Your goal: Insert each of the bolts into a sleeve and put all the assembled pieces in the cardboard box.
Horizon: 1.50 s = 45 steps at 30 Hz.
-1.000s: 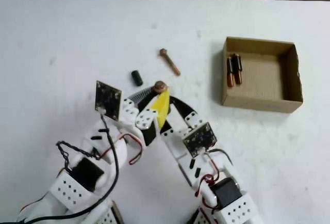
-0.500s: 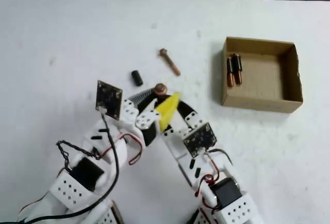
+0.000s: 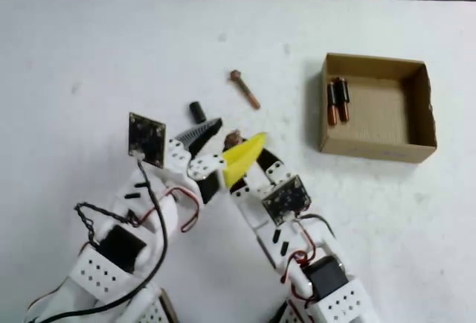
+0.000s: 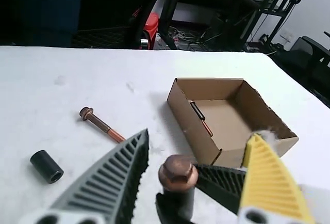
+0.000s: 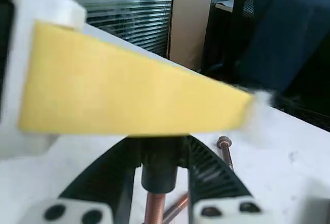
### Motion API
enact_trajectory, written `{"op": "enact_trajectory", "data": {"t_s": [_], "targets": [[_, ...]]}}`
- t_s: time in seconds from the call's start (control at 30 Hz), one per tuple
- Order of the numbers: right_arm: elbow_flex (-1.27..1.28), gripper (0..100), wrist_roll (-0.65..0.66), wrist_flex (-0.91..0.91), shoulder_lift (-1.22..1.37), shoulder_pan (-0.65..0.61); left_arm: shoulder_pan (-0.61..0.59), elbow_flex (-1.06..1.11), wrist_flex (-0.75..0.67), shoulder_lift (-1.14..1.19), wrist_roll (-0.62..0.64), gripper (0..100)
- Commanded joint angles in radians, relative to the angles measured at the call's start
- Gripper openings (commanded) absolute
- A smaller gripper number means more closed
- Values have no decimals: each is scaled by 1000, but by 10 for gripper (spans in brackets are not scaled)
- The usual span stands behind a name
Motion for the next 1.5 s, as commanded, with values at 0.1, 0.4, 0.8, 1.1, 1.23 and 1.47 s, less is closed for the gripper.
{"op": "enact_trajectory", "data": {"t_s": [0.1, 0.4, 0.8, 1.1, 1.23, 1.47], "targets": [[8, 17, 14, -21, -13, 5, -12, -72, -8, -25, 3, 387], [8, 17, 14, 1, -13, 5, -202, -141, 14, -25, 3, 343], [8, 17, 14, 1, -13, 5, -335, -213, 298, -203, -239, 32], [8, 17, 14, 10, -13, 5, -424, -120, 551, -447, -311, 22], [8, 17, 14, 28, -13, 5, -433, -114, 646, -463, -330, 22], [8, 17, 14, 30, -13, 28, -447, -115, 752, -466, -325, 22]]}}
